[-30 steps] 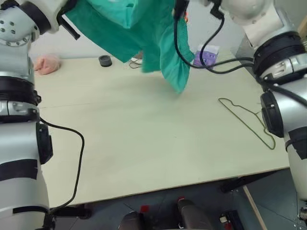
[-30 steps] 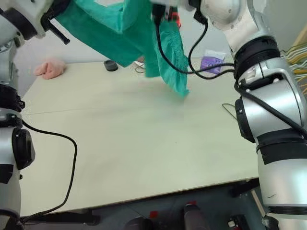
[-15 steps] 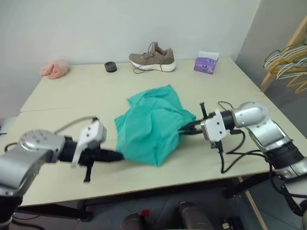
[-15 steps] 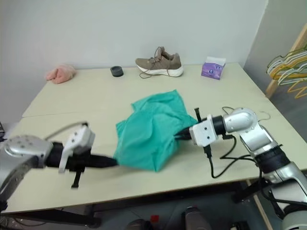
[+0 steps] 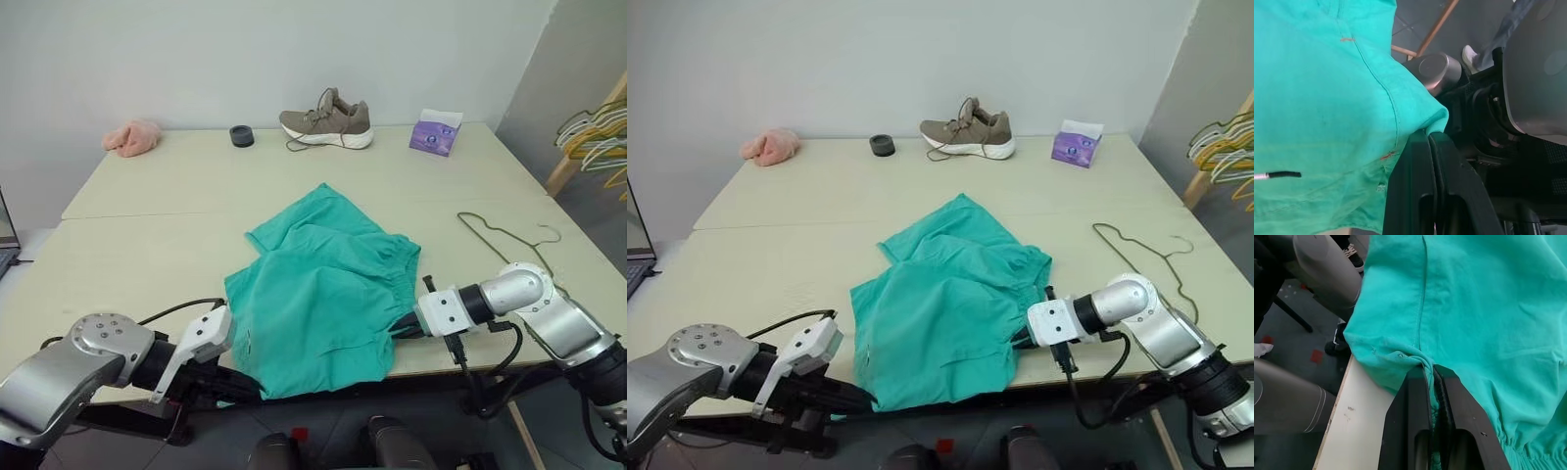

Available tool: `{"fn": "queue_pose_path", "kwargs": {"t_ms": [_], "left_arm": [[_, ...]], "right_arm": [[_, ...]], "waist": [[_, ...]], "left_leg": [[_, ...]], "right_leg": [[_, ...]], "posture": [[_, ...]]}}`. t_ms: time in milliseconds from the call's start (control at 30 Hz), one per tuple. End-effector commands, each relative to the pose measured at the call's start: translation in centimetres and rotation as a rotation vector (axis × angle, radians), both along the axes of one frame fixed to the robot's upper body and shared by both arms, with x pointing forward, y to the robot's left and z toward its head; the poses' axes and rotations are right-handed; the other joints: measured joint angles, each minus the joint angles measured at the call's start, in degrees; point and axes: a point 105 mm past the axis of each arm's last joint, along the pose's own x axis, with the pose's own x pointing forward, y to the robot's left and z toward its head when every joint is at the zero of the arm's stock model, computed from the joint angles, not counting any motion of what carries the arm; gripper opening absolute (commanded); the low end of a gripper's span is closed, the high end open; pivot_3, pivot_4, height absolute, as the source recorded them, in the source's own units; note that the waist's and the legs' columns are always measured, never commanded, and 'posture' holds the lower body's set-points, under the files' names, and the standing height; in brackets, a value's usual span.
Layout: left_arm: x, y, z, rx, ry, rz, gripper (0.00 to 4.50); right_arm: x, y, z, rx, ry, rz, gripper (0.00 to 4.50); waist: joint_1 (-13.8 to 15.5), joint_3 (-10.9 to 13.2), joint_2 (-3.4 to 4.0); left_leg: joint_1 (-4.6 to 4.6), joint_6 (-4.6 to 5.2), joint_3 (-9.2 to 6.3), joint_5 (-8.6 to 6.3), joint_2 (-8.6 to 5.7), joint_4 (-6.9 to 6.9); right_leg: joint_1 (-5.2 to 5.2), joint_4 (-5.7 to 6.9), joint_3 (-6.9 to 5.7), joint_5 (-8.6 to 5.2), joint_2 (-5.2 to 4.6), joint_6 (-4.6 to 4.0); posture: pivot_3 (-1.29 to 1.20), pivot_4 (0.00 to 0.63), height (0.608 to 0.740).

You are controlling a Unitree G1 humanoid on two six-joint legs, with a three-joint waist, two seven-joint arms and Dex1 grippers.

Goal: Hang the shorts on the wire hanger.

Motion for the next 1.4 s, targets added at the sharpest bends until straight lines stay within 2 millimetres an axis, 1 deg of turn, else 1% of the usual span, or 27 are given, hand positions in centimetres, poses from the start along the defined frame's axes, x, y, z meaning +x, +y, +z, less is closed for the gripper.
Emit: {"fn": "queue_pose_path", "kwargs": {"t_ms": [33,167,267,367,433,467,567,600,633,667,700,733,767,800,867,900,933,1000,1033,1067,1100,1167,1267,1300,1367,1400], "left_arm": [[-0.3,0.0,-0.5,0.000,0.002,-0.016,0.01],[-1.1,-0.2,-1.3,0.008,0.017,-0.039,0.01],[-1.3,-0.2,-1.6,0.002,0.025,-0.032,0.62],[-1.5,-0.1,-1.7,-0.003,0.034,-0.031,1.47],[-1.7,0.1,-1.8,-0.002,0.038,-0.038,2.14],[-1.8,0.1,-1.8,-0.002,0.039,-0.041,2.39],[-2.2,-0.2,-1.2,-0.044,0.044,-0.055,3.34],[-2.2,-0.5,-0.8,-0.075,0.041,-0.051,3.64],[-2.1,-0.7,-0.3,-0.105,0.036,-0.043,3.99],[-1.7,-1.0,0.2,-0.142,0.020,-0.023,4.30],[-1.1,-1.3,0.7,-0.176,-0.006,0.001,4.48],[0.0,-1.5,1.5,-0.225,-0.042,0.048,4.48],[0.7,-1.7,2.0,-0.258,-0.065,0.081,4.48],[1.9,-1.7,2.9,-0.293,-0.097,0.117,4.48],[3.0,-1.8,3.9,-0.326,-0.123,0.147,4.48],[3.2,-1.7,4.2,-0.323,-0.133,0.147,4.48],[3.3,-1.7,4.3,-0.313,-0.138,0.143,4.48],[3.5,-1.5,4.6,-0.305,-0.141,0.140,4.48],[3.4,-1.5,4.7,-0.296,-0.142,0.131,4.48],[3.0,-1.4,4.6,-0.280,-0.136,0.112,4.48],[2.7,-1.4,4.4,-0.268,-0.131,0.098,4.48],[1.3,-1.3,3.4,-0.200,-0.109,0.030,4.48],[-0.3,-1.1,2.4,-0.143,-0.077,-0.038,4.48],[-0.5,-0.9,2.2,-0.123,-0.077,-0.051,4.48],[-0.4,-0.7,2.2,-0.114,-0.087,-0.051,4.48],[-0.1,-0.9,2.5,-0.128,-0.103,-0.043,4.48]], "right_arm": [[0.2,-0.9,1.0,-0.004,-0.019,-0.033,0.00],[-0.6,-0.9,1.0,-0.009,0.029,-0.021,0.00],[-0.8,-1.2,1.1,-0.028,0.044,-0.026,0.87],[-1.4,-1.7,1.1,-0.061,0.067,-0.014,1.83],[-2.1,-2.0,1.2,-0.083,0.097,0.005,2.58],[-2.5,-2.1,1.3,-0.085,0.113,0.010,2.86],[-3.5,-2.0,2.0,-0.050,0.190,0.008,3.97],[-3.8,-1.6,2.6,-0.004,0.226,-0.005,4.28],[-3.9,-1.2,3.4,0.050,0.259,-0.023,4.50],[-3.7,-0.6,4.5,0.125,0.284,-0.051,4.50],[-3.3,-0.2,5.4,0.187,0.294,-0.080,4.50],[-2.2,0.3,6.7,0.280,0.284,-0.138,4.50],[-1.4,0.6,7.6,0.341,0.281,-0.178,4.50],[0.3,0.7,8.5,0.423,0.269,-0.264,4.50],[2.1,0.6,9.3,0.502,0.278,-0.364,4.50],[3.4,0.4,9.5,0.532,0.241,-0.426,4.50],[4.0,0.3,9.6,0.550,0.230,-0.463,4.50],[5.5,-0.3,9.5,0.575,0.247,-0.558,4.50],[6.7,-0.8,9.4,0.592,0.230,-0.634,4.50],[8.7,-1.6,9.1,0.622,0.202,-0.751,4.50],[10.0,-2.2,8.9,0.640,0.181,-0.830,4.50],[12.3,-3.3,7.8,0.621,0.149,-0.970,4.50],[14.2,-4.3,6.5,0.595,0.141,-1.089,4.50],[14.7,-4.6,5.9,0.583,0.145,-1.121,4.50],[15.4,-5.1,4.8,0.520,0.100,-1.137,4.50],[15.8,-5.5,4.4,0.476,0.046,-1.131,4.50]], "waist": [[0.0,0.0,0.00],[0.0,0.0,0.00],[0.0,0.0,0.00],[0.0,0.0,0.00],[0.0,0.0,0.00],[0.0,0.0,0.00],[0.0,0.0,-0.01],[0.0,0.0,-0.01],[-0.1,0.0,-0.03],[-0.1,0.0,-0.03],[-0.1,0.0,-0.04],[-0.1,0.0,-0.05],[-0.1,0.0,-0.07],[-0.1,0.0,-0.10],[-0.1,-0.1,-0.23],[-0.1,-0.1,-0.24],[-0.1,-0.1,-0.26],[-0.1,-0.1,-0.26],[-0.2,-0.1,-0.26],[-0.2,-0.1,-0.27],[-0.4,-0.1,-0.26],[-1.1,-0.1,-0.25],[-1.7,0.0,-0.23],[-1.7,0.0,-0.23],[-1.8,0.0,-0.21],[-1.7,0.0,-0.21]], "left_leg": [[0.00,0.00,0.00,0.00,0.00,-0.01],[0.03,0.00,0.04,-0.01,0.04,-0.13],[0.06,0.00,0.04,-0.01,0.04,-0.22],[0.09,0.01,0.07,0.00,0.04,-0.33],[0.13,0.00,0.08,0.00,0.04,-0.48],[0.13,0.00,0.09,0.00,0.04,-0.50],[0.13,0.00,0.10,0.00,0.06,-0.59],[0.13,0.00,0.09,0.00,0.07,-0.61],[0.13,0.00,0.09,0.00,0.07,-0.62],[0.13,0.00,0.09,0.00,0.08,-0.61],[0.14,0.00,0.08,0.00,0.09,-0.61],[0.16,0.00,0.07,0.00,0.09,-0.60],[0.21,0.00,0.07,0.01,0.08,-0.60],[0.21,0.00,0.07,0.01,0.08,-0.56],[0.21,0.01,0.01,0.02,0.06,-0.56],[0.19,0.01,0.01,0.02,0.04,-0.56],[0.18,0.01,0.02,0.02,0.03,-0.58],[0.13,0.00,0.07,0.01,0.02,-0.63],[0.10,0.00,0.10,0.01,0.01,-0.63],[0.03,0.00,0.11,0.00,0.01,-0.63],[-0.03,-0.02,0.11,-0.01,0.02,-0.63],[-0.15,-0.02,0.16,-0.01,0.01,-0.64],[-0.25,-0.02,0.12,-0.01,0.02,-0.68],[-0.31,-0.02,0.09,-0.01,0.03,-0.68],[-0.46,-0.02,0.07,0.00,0.03,-0.67],[-0.53,-0.02,0.05,0.00,0.03,-0.66]], "right_leg": [[0.00,-0.02,0.00,0.00,0.00,0.00],[0.00,-0.09,0.02,0.00,0.00,0.00],[-0.01,-0.11,0.03,0.00,0.00,0.00],[-0.01,-0.17,0.01,0.00,-0.01,-0.01],[0.02,-0.32,0.01,0.01,-0.01,-0.02],[0.01,-0.35,0.00,0.01,-0.01,-0.02],[0.01,-0.41,0.01,0.01,-0.01,-0.02],[0.01,-0.42,0.01,0.00,-0.01,-0.02],[0.00,-0.42,0.01,0.00,-0.01,-0.03],[0.00,-0.41,0.03,0.00,-0.01,-0.03],[0.02,-0.40,0.03,0.01,-0.01,-0.03],[0.04,-0.40,0.03,0.02,-0.01,-0.05],[0.07,-0.40,0.05,0.07,-0.02,-0.05],[0.07,-0.39,0.05,0.12,-0.01,-0.08],[0.08,-0.39,0.04,0.16,0.03,-0.09],[0.07,-0.40,0.04,0.17,0.05,-0.09],[0.06,-0.42,0.05,0.17,0.05,-0.10],[0.04,-0.48,0.09,0.22,0.03,-0.24],[0.01,-0.50,0.11,0.21,0.02,-0.25],[-0.04,-0.50,0.13,0.20,0.02,-0.24],[-0.09,-0.51,0.12,0.20,0.02,-0.25],[-0.27,-0.47,0.21,0.21,0.02,-0.26],[-0.35,-0.49,0.16,0.19,0.02,-0.29],[-0.40,-0.50,0.13,0.19,0.02,-0.29],[-0.53,-0.46,0.11,0.20,0.02,-0.30],[-0.59,-0.46,0.08,0.20,0.02,-0.30]], "posture": [[-0.12,0.080,0.740],[-0.12,0.081,0.740],[-0.12,0.082,0.740],[-0.12,0.082,0.740],[-0.12,0.082,0.740],[-0.12,0.081,0.740],[-0.12,0.081,0.740],[-0.12,0.080,0.740],[-0.12,0.081,0.740],[-0.12,0.081,0.740],[-0.12,0.081,0.740],[-0.13,0.082,0.740],[-0.13,0.082,0.740],[-0.13,0.082,0.740],[-0.13,0.082,0.740],[-0.13,0.083,0.740],[-0.13,0.083,0.740],[-0.13,0.084,0.740],[-0.13,0.084,0.740],[-0.13,0.085,0.740],[-0.13,0.086,0.740],[-0.13,0.086,0.740],[-0.13,0.087,0.740],[-0.12,0.086,0.740],[-0.12,0.085,0.740],[-0.11,0.085,0.740]]}}
